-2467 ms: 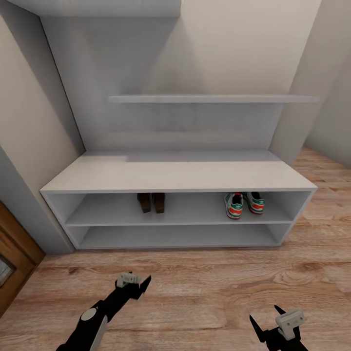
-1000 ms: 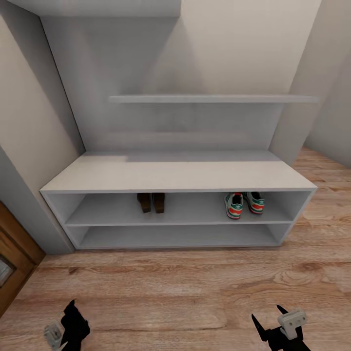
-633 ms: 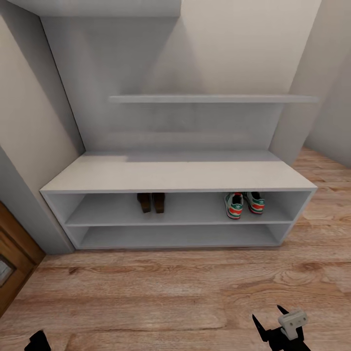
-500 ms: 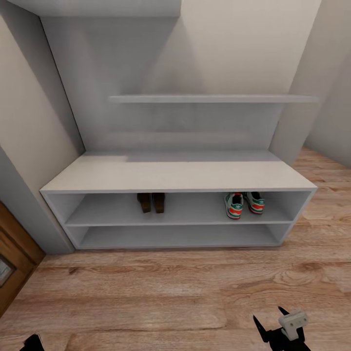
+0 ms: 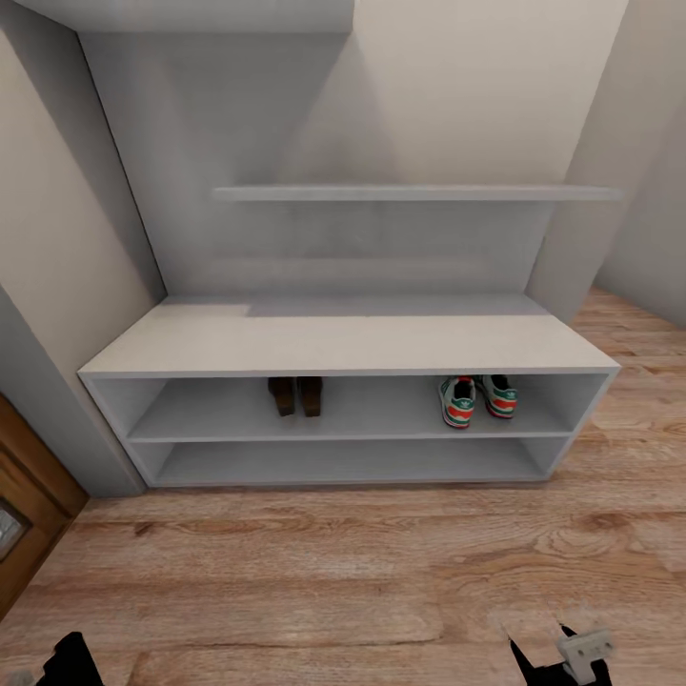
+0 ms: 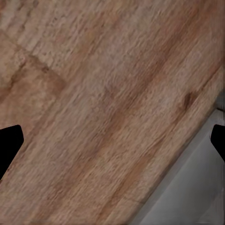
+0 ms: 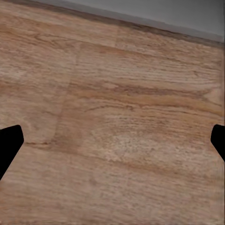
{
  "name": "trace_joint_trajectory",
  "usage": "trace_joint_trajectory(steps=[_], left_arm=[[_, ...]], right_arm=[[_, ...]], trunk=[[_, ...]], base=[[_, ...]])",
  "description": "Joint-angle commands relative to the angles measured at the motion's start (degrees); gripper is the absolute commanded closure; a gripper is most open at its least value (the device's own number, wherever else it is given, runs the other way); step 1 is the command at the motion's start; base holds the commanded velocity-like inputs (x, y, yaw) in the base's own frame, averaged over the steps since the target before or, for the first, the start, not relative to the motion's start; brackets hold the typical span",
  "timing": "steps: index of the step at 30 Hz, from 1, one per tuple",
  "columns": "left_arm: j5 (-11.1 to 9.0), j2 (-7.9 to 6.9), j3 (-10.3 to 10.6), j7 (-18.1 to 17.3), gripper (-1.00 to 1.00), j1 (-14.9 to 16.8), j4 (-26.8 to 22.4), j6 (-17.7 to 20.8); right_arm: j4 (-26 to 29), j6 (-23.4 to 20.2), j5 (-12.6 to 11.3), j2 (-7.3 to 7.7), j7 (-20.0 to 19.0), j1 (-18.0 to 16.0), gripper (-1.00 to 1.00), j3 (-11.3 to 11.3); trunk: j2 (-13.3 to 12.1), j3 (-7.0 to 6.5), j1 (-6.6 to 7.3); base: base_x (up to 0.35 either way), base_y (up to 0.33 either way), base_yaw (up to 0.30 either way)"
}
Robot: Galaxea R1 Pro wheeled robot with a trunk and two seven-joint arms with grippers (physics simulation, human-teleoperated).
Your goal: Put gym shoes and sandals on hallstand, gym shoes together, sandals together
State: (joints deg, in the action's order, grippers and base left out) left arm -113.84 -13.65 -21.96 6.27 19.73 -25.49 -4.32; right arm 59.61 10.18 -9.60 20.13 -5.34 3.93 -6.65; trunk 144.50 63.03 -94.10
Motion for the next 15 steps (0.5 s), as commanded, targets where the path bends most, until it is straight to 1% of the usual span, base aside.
trace_joint_trajectory(steps=[1, 3, 4, 7, 8, 10, 12, 13, 15], left_arm=[[-0.17, 0.11, -0.11, 0.05, -1.00, -0.01, -0.31, 0.02], [-1.01, 0.45, -0.65, 0.09, -1.00, 0.00, -0.73, 0.05], [-1.01, 0.45, -0.65, 0.09, -1.00, 0.00, -0.73, 0.05], [-3.49, 1.54, -2.19, 0.16, -1.00, -0.01, -1.01, 0.05], [-3.49, 1.54, -2.19, 0.16, -1.00, -0.01, -1.01, 0.05], [-5.88, 2.59, -3.74, 0.19, -1.00, -0.02, -1.00, 0.08], [-8.70, 3.75, -5.74, 0.20, -1.00, -0.03, -0.88, 0.04], [-8.70, 3.75, -5.74, 0.20, -1.00, -0.03, -0.88, 0.04], [-11.31, 4.57, -7.61, 0.22, -1.00, -0.03, -0.78, 0.00]], right_arm=[[-0.51, -0.01, 0.01, 0.00, 0.21, -0.03, -1.00, 0.21], [-1.22, -0.03, 0.01, 0.00, 0.81, 0.01, -1.00, 0.86], [-1.22, -0.03, 0.01, 0.00, 0.81, 0.01, -1.00, 0.86], [-1.98, -0.11, 0.02, 0.00, 2.23, 0.27, -1.00, 1.71], [-1.98, -0.11, 0.02, 0.00, 2.23, 0.27, -1.00, 1.71], [-2.34, -0.26, 0.02, -0.03, 3.45, 0.50, -1.00, 2.01], [-2.62, -0.41, 0.05, -0.07, 4.79, 0.99, -1.00, 2.16], [-2.62, -0.41, 0.05, -0.07, 4.79, 0.99, -1.00, 2.16], [-3.00, -0.51, 0.07, -0.11, 6.24, 1.90, -1.00, 2.23]], trunk=[[0.00, 0.00, 0.00], [0.00, 0.00, 0.00], [0.00, 0.00, 0.00], [0.00, 0.00, 0.00], [0.00, 0.00, 0.00], [0.00, 0.00, 0.00], [0.00, 0.00, 0.00], [0.00, 0.00, 0.00], [0.00, 0.00, 0.00]], base=[[0.000, 0.000, 0.000], [0.000, 0.000, 0.000], [0.000, 0.000, 0.000], [0.000, 0.000, 0.000], [0.000, 0.000, 0.000], [0.000, 0.000, 0.000], [0.000, 0.000, 0.000], [0.000, 0.000, 0.000], [0.000, 0.000, 0.000]])
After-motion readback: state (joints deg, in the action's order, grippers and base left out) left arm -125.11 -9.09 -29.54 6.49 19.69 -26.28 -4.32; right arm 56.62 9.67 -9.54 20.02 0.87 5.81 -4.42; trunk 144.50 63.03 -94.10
